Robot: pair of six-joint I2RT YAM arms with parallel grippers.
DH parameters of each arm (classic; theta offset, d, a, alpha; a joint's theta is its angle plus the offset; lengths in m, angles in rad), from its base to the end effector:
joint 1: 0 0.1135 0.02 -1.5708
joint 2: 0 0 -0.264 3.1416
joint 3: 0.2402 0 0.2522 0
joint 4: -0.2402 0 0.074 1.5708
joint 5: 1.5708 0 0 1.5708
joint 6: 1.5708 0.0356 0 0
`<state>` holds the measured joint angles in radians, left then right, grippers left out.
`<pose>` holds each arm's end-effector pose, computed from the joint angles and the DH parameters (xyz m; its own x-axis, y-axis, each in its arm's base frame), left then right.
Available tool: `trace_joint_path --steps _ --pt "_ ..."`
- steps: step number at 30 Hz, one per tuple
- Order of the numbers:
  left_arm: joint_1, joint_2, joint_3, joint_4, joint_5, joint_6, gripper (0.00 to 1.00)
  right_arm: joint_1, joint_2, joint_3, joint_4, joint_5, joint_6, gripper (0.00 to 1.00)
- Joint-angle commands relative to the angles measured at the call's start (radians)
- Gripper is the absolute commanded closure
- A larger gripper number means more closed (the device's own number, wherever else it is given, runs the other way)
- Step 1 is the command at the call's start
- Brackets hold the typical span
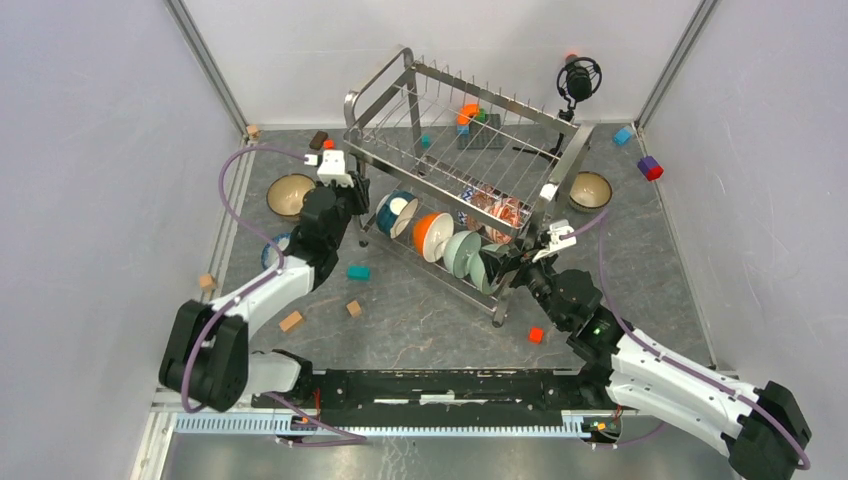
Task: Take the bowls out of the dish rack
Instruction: Adjust the dish rack at the center of the board.
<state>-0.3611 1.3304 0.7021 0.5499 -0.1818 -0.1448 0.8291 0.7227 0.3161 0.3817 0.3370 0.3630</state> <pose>0.2822 -0.0997 0.2659 -0.0983 -0.1146 -0.9885 0.1664 0.9775 -0.1298 0.1291 0.1235 0.2437 -0.1835 0.2958 -0.9375 -0.4358 0.8304 0.3473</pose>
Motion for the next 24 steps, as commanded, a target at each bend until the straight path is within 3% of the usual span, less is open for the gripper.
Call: trace_joint_path --steps 1,13,21,24 --pt "-0.012 -0.167 -0.061 -0.035 -0.12 -0.118 0.98 -0.002 -0.049 0.044 -0.085 0.074 -0.052 0.06" --pt "-0.061 -0.332 -0.135 -0.198 -0.181 -0.216 0.98 -0.004 -0.198 0.105 -0.362 0.165 -0.054 0.02" --pt "-0.079 -0.392 -0.141 -0.292 -0.196 -0.302 0.98 -0.004 -0.345 0.063 -0.435 0.031 -0.042 0.02" --pt "-0.089 -0.429 -0.139 -0.347 -0.196 -0.349 0.98 -0.003 -0.341 0.045 -0.447 0.075 -0.017 0.06"
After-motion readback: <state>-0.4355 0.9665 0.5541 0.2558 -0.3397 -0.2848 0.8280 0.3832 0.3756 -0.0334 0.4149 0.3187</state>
